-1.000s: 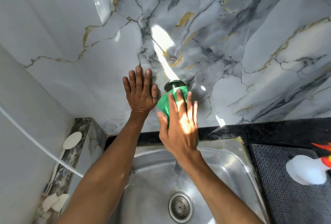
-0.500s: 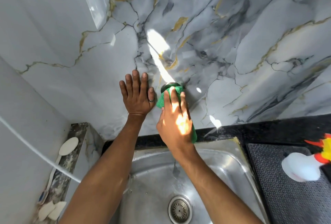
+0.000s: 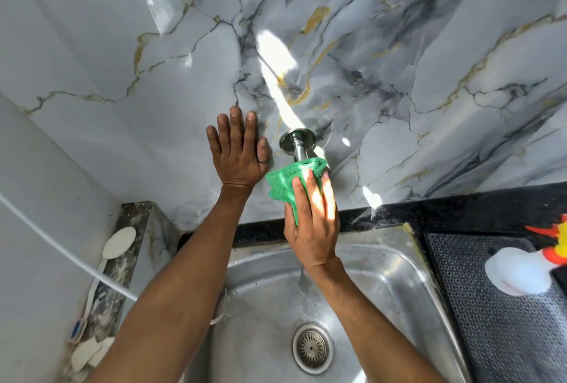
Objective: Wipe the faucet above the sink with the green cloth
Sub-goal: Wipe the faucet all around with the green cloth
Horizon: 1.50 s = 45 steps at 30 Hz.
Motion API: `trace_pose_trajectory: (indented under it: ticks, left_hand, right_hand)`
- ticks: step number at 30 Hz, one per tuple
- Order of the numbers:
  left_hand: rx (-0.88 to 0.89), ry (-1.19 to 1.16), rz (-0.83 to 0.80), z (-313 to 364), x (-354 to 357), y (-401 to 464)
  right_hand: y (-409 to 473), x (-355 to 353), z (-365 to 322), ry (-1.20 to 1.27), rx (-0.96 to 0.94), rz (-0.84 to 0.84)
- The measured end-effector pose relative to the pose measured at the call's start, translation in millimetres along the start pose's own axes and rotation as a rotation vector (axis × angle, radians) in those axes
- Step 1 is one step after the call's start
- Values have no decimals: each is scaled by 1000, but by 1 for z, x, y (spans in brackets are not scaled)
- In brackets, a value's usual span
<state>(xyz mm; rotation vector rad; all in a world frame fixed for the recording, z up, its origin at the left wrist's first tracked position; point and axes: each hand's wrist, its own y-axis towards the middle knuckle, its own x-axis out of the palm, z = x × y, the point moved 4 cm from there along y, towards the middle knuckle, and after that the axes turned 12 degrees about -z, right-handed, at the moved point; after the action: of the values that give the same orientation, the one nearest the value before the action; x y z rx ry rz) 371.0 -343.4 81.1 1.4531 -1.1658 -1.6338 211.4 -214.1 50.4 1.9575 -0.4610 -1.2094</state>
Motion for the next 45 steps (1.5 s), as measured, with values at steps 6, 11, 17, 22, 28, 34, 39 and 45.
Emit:
trace_pose_trajectory:
  ticks: [6,11,17,22,28,34,39,45]
  left_hand:
    - [-1,-7,23,0,0,0]
    - [9,-4,11,1,-3,0]
    - [16,13,22,1,-2,2]
    - [16,1,30,1,0,2]
    - [10,7,17,0,0,0]
    - [9,9,22,-1,2,0]
    - [13,14,29,-2,1,-1]
    - [29,40,-5,1,-4,4]
  right_hand:
    - [48,-18,-11,24,222,-278]
    - [99,-17,-9,112,330,-495]
    - [49,-8,33,1477,1050,-429]
    - [20,-3,19,1810,1221,-616]
    - [-21,-12,16,1541,1442,-465]
    - [-13,-68,36,740,1031,218]
    - [53,-50,-6,268,333,-233]
    - [46,-28,-25,-216,192,-413]
